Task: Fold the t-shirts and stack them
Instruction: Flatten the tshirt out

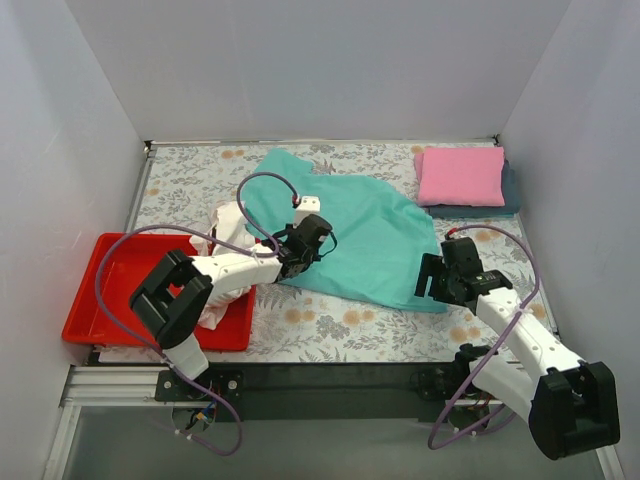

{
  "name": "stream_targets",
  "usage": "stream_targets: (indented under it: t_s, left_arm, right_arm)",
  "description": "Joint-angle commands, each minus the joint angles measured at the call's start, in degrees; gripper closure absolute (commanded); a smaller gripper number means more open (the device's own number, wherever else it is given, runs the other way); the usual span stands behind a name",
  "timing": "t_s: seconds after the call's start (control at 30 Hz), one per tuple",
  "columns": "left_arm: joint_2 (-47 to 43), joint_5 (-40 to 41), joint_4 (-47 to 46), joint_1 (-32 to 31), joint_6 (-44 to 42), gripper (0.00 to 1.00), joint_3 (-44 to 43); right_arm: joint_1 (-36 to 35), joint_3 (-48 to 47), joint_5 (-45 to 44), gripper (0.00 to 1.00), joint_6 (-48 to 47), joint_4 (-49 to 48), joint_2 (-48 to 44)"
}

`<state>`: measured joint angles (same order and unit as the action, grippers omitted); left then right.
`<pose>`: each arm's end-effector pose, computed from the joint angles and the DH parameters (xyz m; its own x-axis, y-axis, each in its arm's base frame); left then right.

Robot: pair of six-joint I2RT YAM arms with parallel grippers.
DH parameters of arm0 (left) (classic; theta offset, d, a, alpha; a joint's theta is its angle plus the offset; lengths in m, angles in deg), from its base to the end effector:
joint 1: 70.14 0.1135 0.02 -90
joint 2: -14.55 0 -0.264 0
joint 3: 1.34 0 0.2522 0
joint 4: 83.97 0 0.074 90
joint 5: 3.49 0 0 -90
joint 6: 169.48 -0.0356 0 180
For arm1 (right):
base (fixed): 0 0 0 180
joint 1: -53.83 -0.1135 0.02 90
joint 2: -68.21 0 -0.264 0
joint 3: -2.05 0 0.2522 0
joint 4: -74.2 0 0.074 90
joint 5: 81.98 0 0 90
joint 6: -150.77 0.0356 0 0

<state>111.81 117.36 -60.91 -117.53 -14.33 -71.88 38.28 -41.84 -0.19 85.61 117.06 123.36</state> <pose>0.2478 -0.2424 0.1821 -0.5872 -0.5124 -0.6267 -0.2978 0.8566 -0.4214 0.1753 0.0435 0.1924 -0.7860 0.2129 -0.5805 0.1603 0.9769 0.1412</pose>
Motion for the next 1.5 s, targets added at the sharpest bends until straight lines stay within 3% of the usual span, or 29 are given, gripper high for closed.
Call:
stream_targets:
  t_s: [0.0,0.4,0.6,0.7,0.73,0.8,0.83,0.87,1.23,1.47]
  left_arm:
    - [-5.5,-1.3,-6.1,2.0,-1.4,1.0,0.8]
    - [-8.9,-5.6,-11.1,7.1,-3.4,1.0,4.6]
    - [-8.0,-6.5,-11.6,7.2,-3.6,1.0,4.6]
    - [-7.8,-6.7,-11.5,7.3,-3.7,1.0,4.7]
    - [-7.9,-6.7,-11.5,7.3,-3.8,1.0,4.7]
    - [-8.1,-6.6,-11.3,7.3,-3.8,1.0,4.8]
    - [-8.2,-6.6,-11.2,7.3,-3.8,1.0,5.1]
    - [-8.3,-6.6,-11.2,7.3,-3.8,1.0,5.2]
    - [-10.8,-13.9,-11.1,7.2,-3.7,1.0,9.1]
    - [-14.4,-18.4,-10.0,6.3,-2.6,1.0,12.7]
  right_arm:
    - [-0.3,-1.9,1.1,0.29,1.8,3.2,1.9]
    - [-0.3,-2.4,-0.8,0.29,5.0,6.5,5.6]
    - [-0.2,-0.6,0.9,0.36,6.8,4.7,6.5]
    - [-0.3,0.4,1.1,0.51,7.1,4.3,6.5]
    - [-0.3,0.5,1.3,0.64,7.0,4.3,6.4]
    - [-0.3,0.7,1.4,0.78,7.1,4.5,6.0]
    - [-0.3,0.5,1.0,0.91,7.2,4.5,5.8]
    - [-0.3,0.4,0.7,0.98,7.2,4.8,5.0]
    - [-0.3,-12.0,-10.9,0.99,4.3,14.8,-1.5]
    - [-0.1,-21.7,-12.2,0.99,0.0,28.0,3.8]
